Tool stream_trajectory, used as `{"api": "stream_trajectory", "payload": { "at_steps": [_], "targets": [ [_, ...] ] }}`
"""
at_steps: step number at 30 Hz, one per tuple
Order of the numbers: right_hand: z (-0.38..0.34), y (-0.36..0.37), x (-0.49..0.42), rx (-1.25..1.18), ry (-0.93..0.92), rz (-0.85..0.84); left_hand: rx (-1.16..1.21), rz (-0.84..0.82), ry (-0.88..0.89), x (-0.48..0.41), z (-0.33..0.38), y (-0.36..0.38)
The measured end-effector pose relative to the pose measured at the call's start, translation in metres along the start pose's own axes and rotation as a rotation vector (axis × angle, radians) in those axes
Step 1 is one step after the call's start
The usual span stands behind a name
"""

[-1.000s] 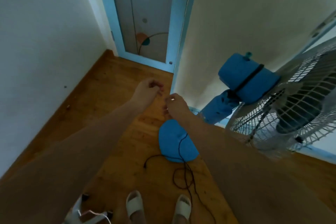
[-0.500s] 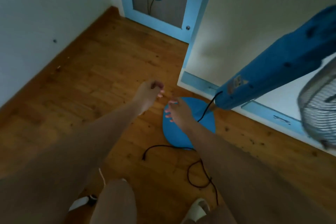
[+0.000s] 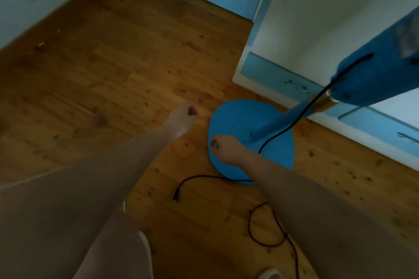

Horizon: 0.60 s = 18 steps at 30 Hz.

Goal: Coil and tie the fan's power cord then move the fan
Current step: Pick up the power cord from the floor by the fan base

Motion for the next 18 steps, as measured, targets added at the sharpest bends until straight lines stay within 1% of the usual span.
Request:
{"api": "stream_trajectory", "payload": {
  "at_steps": [2,6,9,13,16,18],
  "targets": [
    [0.023,0.027,-0.022,0.052,0.002,-0.011,-0.072,0.018,0.028,-0.022,-0.014,0.021],
    [0.062,0.069,-0.058,0.086,0.001,-0.004,-0.018,0.012,0.018,-0.066,-0.04,0.046],
    [0.082,0.109,-0.079,0.138,-0.024,-0.06,-0.049,0.011,0.064,-0.095,-0.055,0.07],
    [0.092,0.153,-0.096,0.209,-0.087,-0.109,-0.16,0.025,0.124,-0.115,-0.063,0.086],
    [0.104,0.178,-0.101,0.328,-0.1,-0.155,-0.127,0.072,0.129,-0.129,-0.064,0.081],
    [0.112,0.187,-0.103,0.4,-0.105,-0.149,-0.079,0.097,0.121,-0.136,-0.065,0.081]
  ]
}}
Point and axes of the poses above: each hand's wrist, its own x-axis away from the middle knuckle, its own y-axis out of the palm, z = x × y, the point moved 10 cm from there along -x, towards the middle knuckle, and after that the axes turned 7 degrees about -x, right-handed, at the moved point
